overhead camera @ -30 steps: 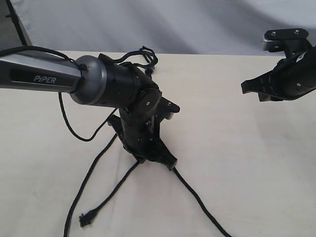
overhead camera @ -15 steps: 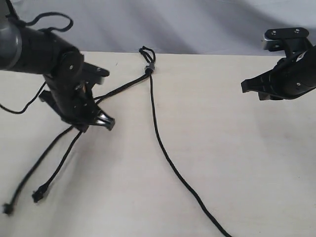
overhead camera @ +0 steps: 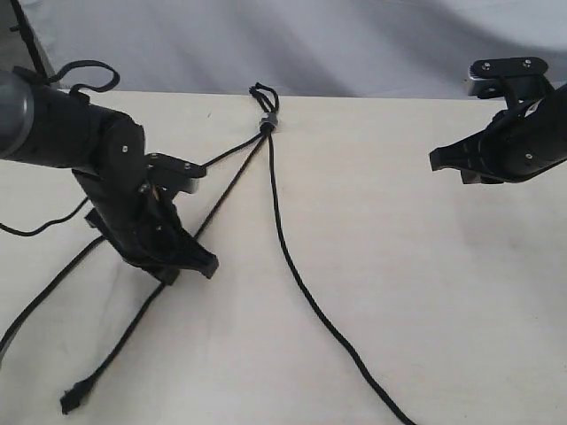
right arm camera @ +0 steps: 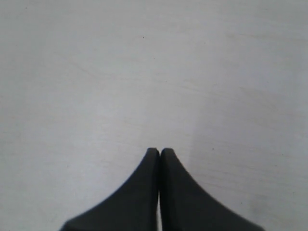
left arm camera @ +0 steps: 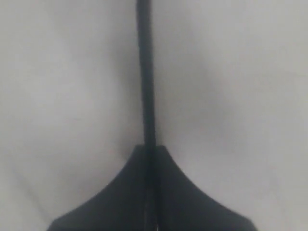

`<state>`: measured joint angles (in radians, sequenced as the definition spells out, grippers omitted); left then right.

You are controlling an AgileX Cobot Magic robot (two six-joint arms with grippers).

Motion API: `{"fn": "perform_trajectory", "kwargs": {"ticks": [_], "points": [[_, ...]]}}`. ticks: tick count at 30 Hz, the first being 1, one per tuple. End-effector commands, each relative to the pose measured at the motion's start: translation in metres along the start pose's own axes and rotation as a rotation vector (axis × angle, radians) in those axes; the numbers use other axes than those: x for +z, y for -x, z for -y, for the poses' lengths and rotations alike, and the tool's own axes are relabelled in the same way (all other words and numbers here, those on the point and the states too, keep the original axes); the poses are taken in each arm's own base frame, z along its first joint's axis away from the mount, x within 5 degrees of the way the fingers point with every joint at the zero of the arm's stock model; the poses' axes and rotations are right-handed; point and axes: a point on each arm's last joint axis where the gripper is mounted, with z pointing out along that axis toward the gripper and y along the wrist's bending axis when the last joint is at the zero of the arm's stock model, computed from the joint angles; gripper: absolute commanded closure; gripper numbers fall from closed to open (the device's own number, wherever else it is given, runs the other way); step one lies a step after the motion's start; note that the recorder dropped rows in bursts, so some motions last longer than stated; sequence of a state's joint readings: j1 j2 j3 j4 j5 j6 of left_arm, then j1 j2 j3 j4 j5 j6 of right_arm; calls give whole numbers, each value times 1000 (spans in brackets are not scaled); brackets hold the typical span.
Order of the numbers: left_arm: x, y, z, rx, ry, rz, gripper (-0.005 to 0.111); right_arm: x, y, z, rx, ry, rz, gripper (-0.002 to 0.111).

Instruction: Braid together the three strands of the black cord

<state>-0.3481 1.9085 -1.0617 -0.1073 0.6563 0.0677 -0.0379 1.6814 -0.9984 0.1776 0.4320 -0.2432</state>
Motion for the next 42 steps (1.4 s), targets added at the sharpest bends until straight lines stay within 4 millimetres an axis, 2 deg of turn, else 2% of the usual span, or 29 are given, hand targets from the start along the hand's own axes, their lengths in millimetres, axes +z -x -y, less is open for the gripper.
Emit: {"fn": "perform_trajectory", "kwargs": {"ticks": [1, 3, 5, 6, 7, 8, 9, 10, 11, 12, 13, 15, 17, 20, 22, 23, 25, 28, 31, 33, 34, 36, 38, 39, 42], "points": [[-26, -9, 43, 154, -75, 17, 107, 0, 1, 0, -7, -1, 9, 108], [-42, -8, 48, 206, -58, 77, 107, 0, 1, 0, -7, -1, 9, 108], [-66, -6, 45, 256, -7, 175, 107, 0, 1, 0, -7, 0, 5, 108], [-90, -4, 30, 329, 98, 258, 107, 0, 1, 0, -7, 0, 5, 108], [-99, -4, 22, 351, 146, 283, 107, 0, 1, 0, -7, 0, 5, 108], [-110, -2, -1, 347, 250, 319, 107, 0, 1, 0, -7, 0, 5, 108], [-112, -2, -15, 324, 290, 321, 107, 0, 1, 0, -7, 0, 5, 108], [-107, -2, -42, 265, 334, 320, 107, 0, 0, 0, -5, 1, 4, 108], [-102, -4, -52, 238, 338, 314, 107, 0, 1, 0, -3, 2, 5, 108], [-84, -7, -76, 182, 343, 294, 107, 0, 0, 0, 5, 6, 4, 108], [-74, -9, -84, 162, 338, 275, 107, 0, 1, 0, 10, 8, 5, 108], [-38, -14, -110, 37, 313, 249, 107, 0, 1, 0, 14, 9, 7, 108], [-14, -18, -118, 12, 297, 181, 107, 0, 1, 0, 14, 9, 7, 108], [15, -24, -116, -14, 257, 75, 107, 0, 1, -1, 16, 9, 9, 108], [23, -30, -103, -71, 203, -6, 107, 0, 1, -1, 18, 10, 10, 108], [25, -33, -89, -133, 148, -59, 107, 0, 1, -1, 18, 10, 10, 108], [27, -37, -64, -130, 55, -142, 107, 0, 1, -1, 18, 10, 10, 108], [28, -38, -13, 52, -118, -198, 107, 0, 1, -1, 18, 10, 10, 108], [25, -38, 40, 274, -267, -155, 107, 0, 1, -1, 18, 10, 10, 108], [18, -36, 64, 400, -283, -106, 107, 0, 1, -1, 18, 10, 10, 108], [11, -34, 69, 418, -267, -73, 107, 0, 1, -1, 18, 10, 10, 108], [-6, -26, 67, 403, -221, 6, 107, 0, 1, -1, 18, 11, 8, 108], [-37, -18, 49, 370, -140, 115, 107, 0, 1, -1, 18, 11, 8, 108], [-55, -16, 35, 337, -107, 172, 107, 0, 1, -1, 18, 11, 8, 108], [-83, -15, -6, 216, -59, 265, 107, 0, 1, -1, 22, 13, 8, 108]]}}
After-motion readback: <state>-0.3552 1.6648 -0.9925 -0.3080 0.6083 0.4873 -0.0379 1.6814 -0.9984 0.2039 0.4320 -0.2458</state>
